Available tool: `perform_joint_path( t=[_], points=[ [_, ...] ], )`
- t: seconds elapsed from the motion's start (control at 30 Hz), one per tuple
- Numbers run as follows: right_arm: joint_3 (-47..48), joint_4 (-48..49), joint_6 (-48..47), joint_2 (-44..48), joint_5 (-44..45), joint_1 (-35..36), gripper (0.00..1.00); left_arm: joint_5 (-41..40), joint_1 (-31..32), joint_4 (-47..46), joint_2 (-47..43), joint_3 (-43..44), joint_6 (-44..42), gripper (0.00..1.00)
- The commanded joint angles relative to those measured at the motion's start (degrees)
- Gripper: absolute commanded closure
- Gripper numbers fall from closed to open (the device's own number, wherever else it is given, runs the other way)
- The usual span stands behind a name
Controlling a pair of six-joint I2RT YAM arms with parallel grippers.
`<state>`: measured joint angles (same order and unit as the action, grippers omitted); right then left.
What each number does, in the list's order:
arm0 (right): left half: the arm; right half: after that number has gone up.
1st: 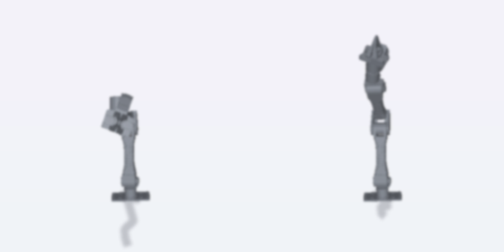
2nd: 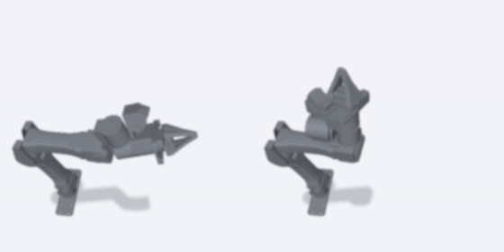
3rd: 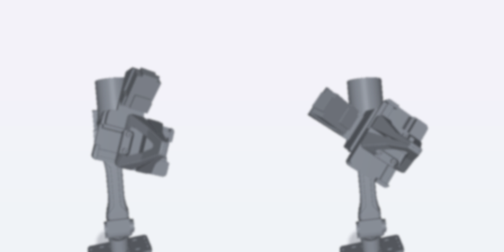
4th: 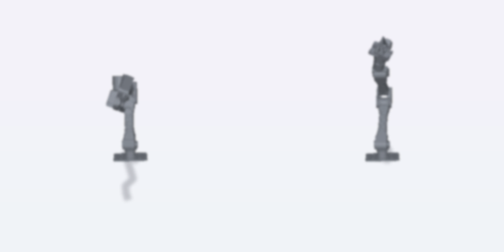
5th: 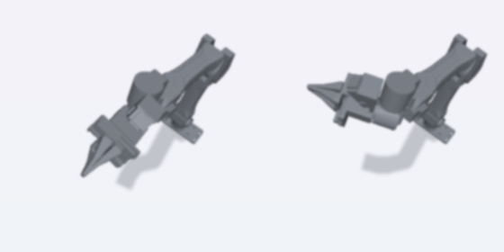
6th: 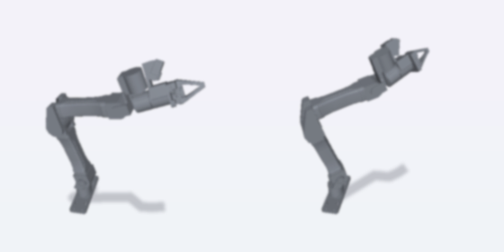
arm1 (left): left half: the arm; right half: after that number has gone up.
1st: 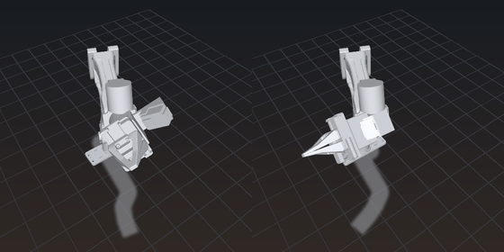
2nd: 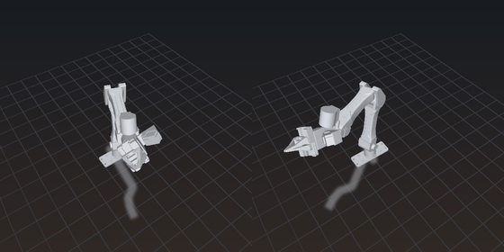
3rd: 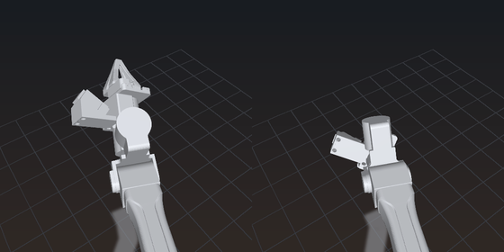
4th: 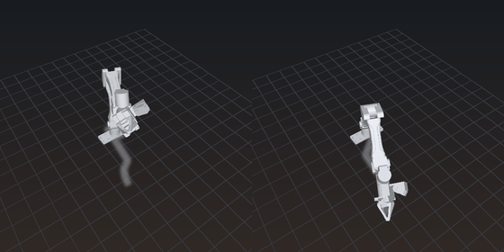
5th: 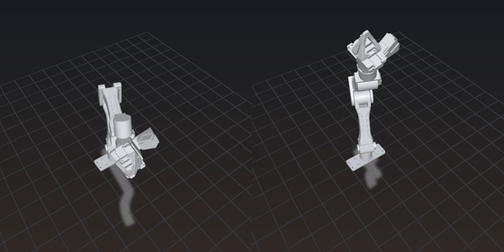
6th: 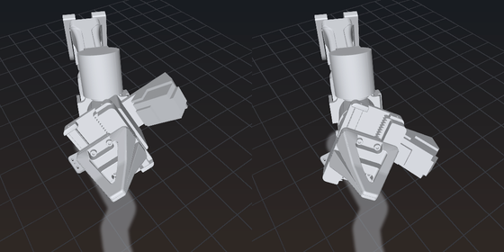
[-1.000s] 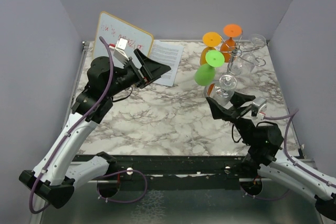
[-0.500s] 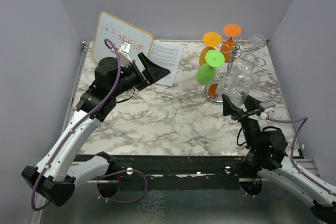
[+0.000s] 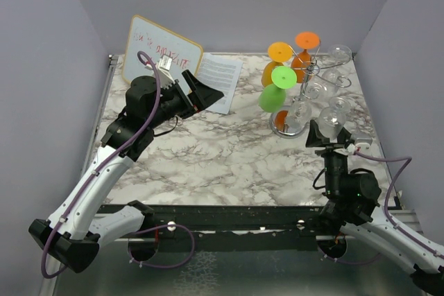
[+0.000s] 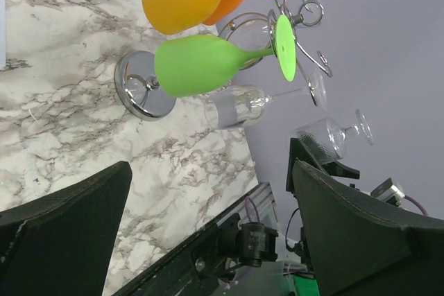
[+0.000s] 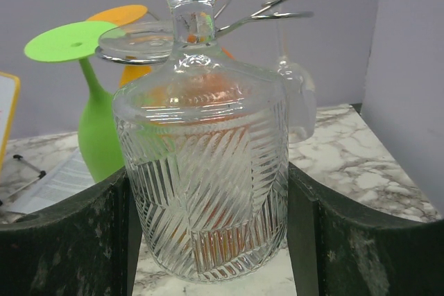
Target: Place the wine glass upside down on the wine glass rack
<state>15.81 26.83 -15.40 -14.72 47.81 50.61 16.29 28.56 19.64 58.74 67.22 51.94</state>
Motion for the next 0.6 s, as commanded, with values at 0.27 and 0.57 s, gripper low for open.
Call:
perform_joint_path(
  t=[0.27, 0.57],
  points=[
    [2.3, 7.5, -8.8, -2.5, 10.4, 0.0, 0.99, -2.2, -0.3, -2.3, -0.5, -0.4, -5.1, 0.01],
    [2.1, 11.4, -11.0, -7.9, 13.4, -0.1, 0.99, -1.9, -0.3, -3.8, -1.4, -1.0, -6.8, 0.01]
  ],
)
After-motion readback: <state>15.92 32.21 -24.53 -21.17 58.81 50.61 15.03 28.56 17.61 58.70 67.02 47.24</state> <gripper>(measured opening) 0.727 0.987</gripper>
